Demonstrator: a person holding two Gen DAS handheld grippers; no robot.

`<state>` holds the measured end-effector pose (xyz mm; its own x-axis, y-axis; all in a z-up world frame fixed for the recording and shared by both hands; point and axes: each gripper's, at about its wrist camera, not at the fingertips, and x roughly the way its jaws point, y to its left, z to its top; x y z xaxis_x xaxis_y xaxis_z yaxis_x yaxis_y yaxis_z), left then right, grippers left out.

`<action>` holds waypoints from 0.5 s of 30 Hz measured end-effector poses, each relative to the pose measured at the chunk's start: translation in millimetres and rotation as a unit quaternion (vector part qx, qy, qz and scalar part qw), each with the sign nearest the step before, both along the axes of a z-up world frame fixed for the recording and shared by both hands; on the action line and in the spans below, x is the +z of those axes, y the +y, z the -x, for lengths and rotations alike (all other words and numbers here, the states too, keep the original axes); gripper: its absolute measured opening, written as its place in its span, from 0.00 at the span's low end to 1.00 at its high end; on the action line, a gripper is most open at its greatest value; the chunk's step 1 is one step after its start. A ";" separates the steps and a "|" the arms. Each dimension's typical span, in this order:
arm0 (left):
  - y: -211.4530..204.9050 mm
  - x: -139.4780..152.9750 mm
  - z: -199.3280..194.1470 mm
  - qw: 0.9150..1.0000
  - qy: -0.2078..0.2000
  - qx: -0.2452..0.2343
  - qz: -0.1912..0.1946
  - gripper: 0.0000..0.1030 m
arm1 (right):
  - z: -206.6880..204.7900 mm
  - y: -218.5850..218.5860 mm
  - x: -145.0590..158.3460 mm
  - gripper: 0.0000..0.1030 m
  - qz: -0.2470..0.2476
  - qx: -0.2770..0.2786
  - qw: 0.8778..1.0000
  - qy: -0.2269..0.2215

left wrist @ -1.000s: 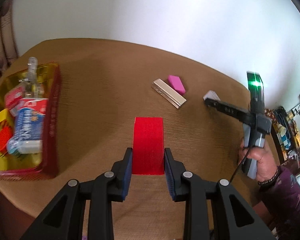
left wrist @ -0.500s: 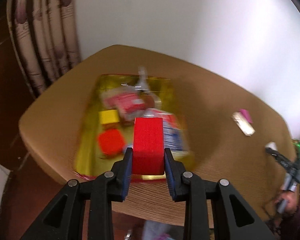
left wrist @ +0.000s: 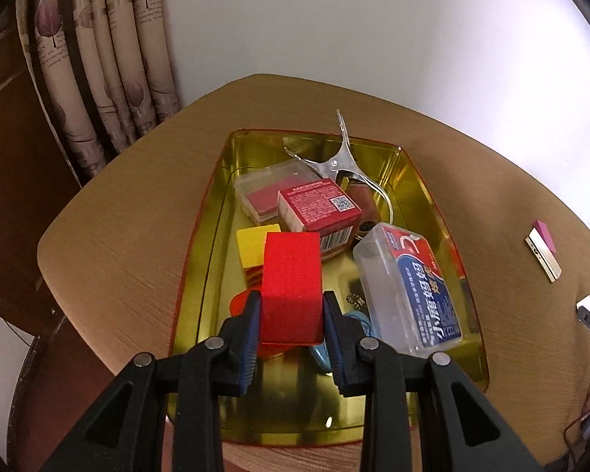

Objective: Organize rigid objects
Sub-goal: 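Lower the red block into the tin and open the left tool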

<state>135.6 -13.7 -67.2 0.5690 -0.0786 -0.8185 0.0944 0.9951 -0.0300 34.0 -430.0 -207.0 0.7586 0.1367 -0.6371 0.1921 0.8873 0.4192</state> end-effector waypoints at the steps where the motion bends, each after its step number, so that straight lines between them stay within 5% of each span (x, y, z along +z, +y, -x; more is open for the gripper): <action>1: -0.4 -1.9 -1.6 1.000 0.002 -0.002 0.001 0.29 | -0.3 0.7 0.1 0.27 0.000 0.000 1.000 0.000; 15: 18.1 1.6 -1.3 0.998 0.024 0.033 0.049 0.42 | -1.1 3.9 -0.8 0.27 -0.001 0.001 1.000 0.000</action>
<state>137.0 4.5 -65.7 0.5366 -0.1231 -0.8348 0.0258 0.9912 -0.1295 35.1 -426.1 -207.8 0.7581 0.1394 -0.6371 0.1910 0.8866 0.4212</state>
